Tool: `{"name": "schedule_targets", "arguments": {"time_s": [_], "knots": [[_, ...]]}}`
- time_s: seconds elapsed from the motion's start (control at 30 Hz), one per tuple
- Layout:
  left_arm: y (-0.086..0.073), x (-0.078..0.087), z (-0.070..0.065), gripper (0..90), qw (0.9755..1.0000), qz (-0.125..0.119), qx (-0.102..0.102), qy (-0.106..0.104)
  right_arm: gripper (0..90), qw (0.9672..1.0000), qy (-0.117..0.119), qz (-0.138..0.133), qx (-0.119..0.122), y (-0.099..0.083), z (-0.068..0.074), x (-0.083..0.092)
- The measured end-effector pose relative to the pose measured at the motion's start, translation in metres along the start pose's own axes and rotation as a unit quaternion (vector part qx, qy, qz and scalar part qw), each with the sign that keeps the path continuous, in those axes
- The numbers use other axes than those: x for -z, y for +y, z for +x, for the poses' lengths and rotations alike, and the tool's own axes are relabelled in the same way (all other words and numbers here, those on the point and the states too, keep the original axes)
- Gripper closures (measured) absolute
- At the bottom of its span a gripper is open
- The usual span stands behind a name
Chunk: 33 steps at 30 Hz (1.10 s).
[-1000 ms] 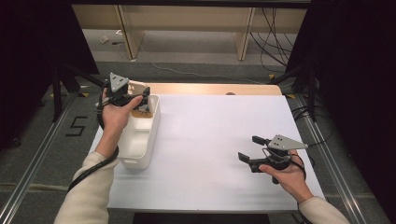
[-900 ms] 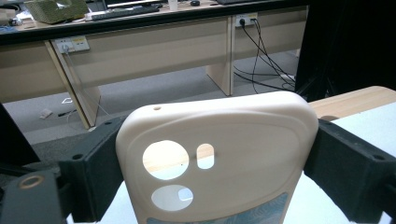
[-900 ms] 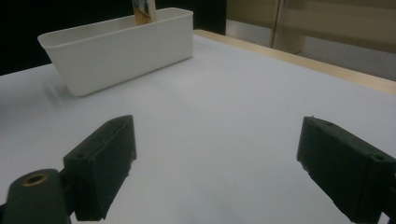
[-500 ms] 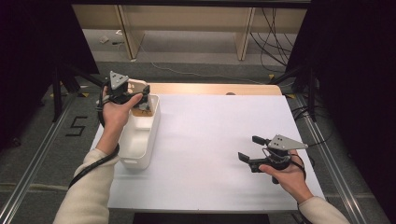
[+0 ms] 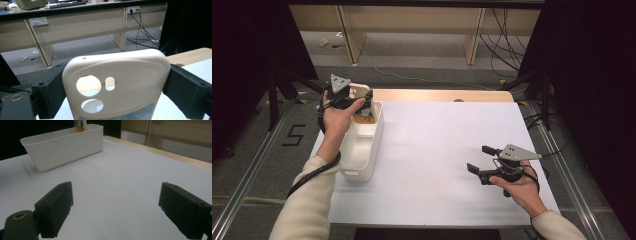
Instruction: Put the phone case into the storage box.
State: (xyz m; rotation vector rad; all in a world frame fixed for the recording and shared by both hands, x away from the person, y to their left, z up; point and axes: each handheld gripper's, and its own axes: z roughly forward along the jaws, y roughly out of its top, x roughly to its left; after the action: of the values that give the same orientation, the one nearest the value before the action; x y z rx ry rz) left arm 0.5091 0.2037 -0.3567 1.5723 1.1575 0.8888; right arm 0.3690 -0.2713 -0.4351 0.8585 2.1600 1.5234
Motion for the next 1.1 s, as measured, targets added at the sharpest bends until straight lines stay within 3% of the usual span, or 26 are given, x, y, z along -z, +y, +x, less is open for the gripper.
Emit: {"name": "schedule_targets", "arguments": {"time_s": [1.1], "knots": [[0.005,-0.016,-0.002,10.7,1.0000,0.008,-0.001,0.000,14.1,1.0000,0.001,0.001,-0.002,0.000,0.000,0.000]]}}
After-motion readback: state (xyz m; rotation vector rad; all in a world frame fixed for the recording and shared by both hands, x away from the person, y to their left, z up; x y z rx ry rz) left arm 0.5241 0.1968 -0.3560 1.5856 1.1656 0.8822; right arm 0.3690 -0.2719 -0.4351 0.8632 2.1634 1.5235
